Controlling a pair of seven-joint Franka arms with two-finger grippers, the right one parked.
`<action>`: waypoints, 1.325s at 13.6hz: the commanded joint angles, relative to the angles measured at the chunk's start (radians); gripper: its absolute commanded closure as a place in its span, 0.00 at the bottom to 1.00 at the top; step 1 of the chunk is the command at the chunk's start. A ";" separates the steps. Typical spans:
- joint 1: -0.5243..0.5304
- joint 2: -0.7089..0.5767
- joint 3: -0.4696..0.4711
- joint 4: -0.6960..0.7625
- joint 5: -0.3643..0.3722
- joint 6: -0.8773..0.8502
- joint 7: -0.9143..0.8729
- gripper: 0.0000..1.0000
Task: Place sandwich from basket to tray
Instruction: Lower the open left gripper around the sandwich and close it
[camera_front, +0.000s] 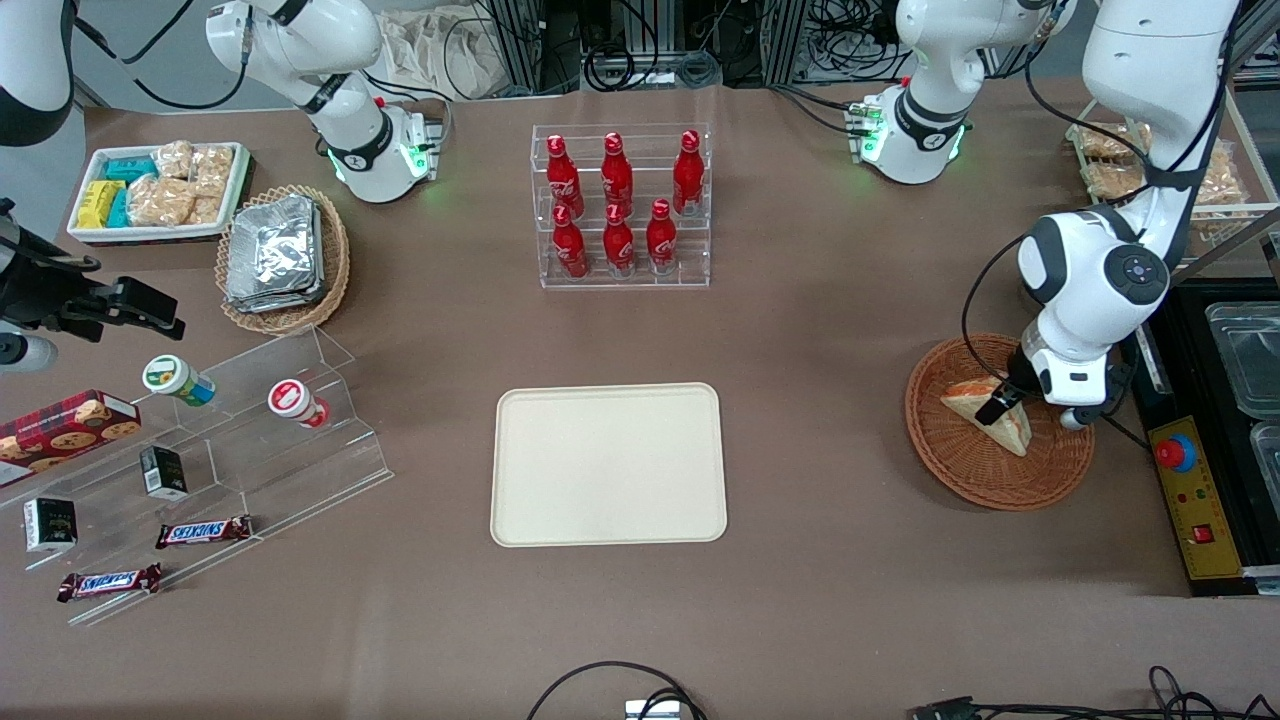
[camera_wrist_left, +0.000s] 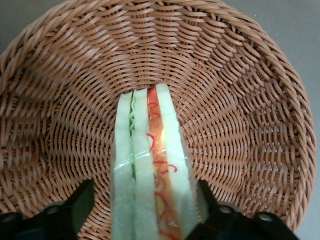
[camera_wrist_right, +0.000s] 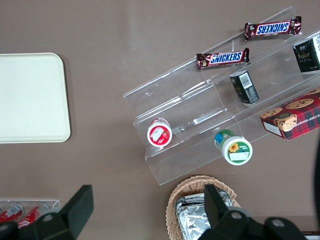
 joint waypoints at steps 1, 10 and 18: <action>-0.008 0.007 0.001 0.002 0.007 0.020 -0.026 0.63; -0.010 -0.060 -0.013 0.009 0.211 0.001 0.062 0.88; -0.010 -0.091 -0.076 0.017 0.211 -0.049 0.510 0.78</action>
